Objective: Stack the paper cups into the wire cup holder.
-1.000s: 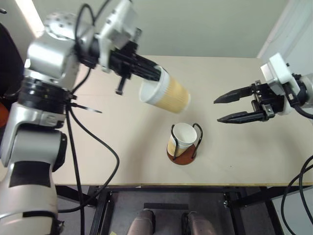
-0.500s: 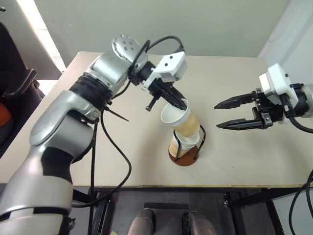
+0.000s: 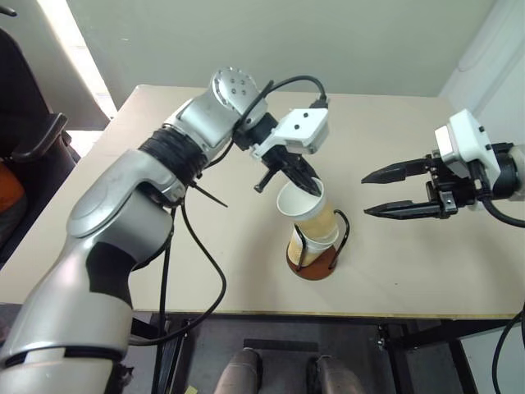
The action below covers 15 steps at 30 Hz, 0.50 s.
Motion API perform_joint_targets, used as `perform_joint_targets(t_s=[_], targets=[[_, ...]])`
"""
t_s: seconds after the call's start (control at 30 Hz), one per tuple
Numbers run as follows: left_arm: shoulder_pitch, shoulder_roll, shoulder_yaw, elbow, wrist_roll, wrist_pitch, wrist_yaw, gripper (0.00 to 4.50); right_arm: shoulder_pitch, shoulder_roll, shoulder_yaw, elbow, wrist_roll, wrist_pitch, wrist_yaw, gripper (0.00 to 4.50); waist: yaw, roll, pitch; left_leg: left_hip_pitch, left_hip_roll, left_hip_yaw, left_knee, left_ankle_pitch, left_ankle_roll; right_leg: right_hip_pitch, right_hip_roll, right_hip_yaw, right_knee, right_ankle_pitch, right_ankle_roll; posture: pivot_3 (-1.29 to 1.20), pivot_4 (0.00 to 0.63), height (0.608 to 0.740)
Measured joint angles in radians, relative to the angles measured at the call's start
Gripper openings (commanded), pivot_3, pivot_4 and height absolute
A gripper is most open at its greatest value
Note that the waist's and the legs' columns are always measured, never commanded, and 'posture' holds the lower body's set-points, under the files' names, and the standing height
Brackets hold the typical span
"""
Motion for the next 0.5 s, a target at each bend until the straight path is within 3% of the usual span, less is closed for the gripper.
perform_joint_targets(t_s=[0.13,0.2,0.4,0.5], targets=[[0.0,-0.005,-0.029,0.013,0.017,-0.018,0.0,0.22,0.018,-0.002,0.0,-0.002,0.0,0.0,-0.006,2.52,0.0,0.0,0.0,0.0,0.0,0.0,0.001,0.0,0.0,0.0,0.0,0.0,0.001,0.0,0.0,0.0,0.15,0.74],[0.0,-0.014,-0.031,0.033,0.029,-0.024,0.0,0.67,0.018,-0.002,0.0,-0.008,0.0,-0.001,-0.013,2.52,0.001,0.0,0.0,0.0,0.0,0.0,0.001,0.0,0.0,0.001,0.0,0.0,0.001,0.0,0.001,0.0,0.15,0.74],[-0.005,-0.046,-0.032,0.075,0.05,-0.056,0.0,2.71,0.023,-0.002,0.0,-0.017,-0.001,-0.006,-0.025,2.52,0.002,0.0,0.0,0.0,0.0,0.0,0.001,0.0,0.0,0.001,0.0,0.0,0.0,0.0,0.001,0.0,0.15,0.74],[-0.005,-0.057,-0.028,0.097,0.066,-0.077,0.0,2.71,0.024,-0.002,0.0,-0.022,-0.001,-0.006,-0.028,2.52,0.003,0.0,0.0,0.0,0.0,0.0,0.001,0.0,0.001,0.001,0.0,0.0,0.0,0.0,0.001,0.0,0.15,0.74]])
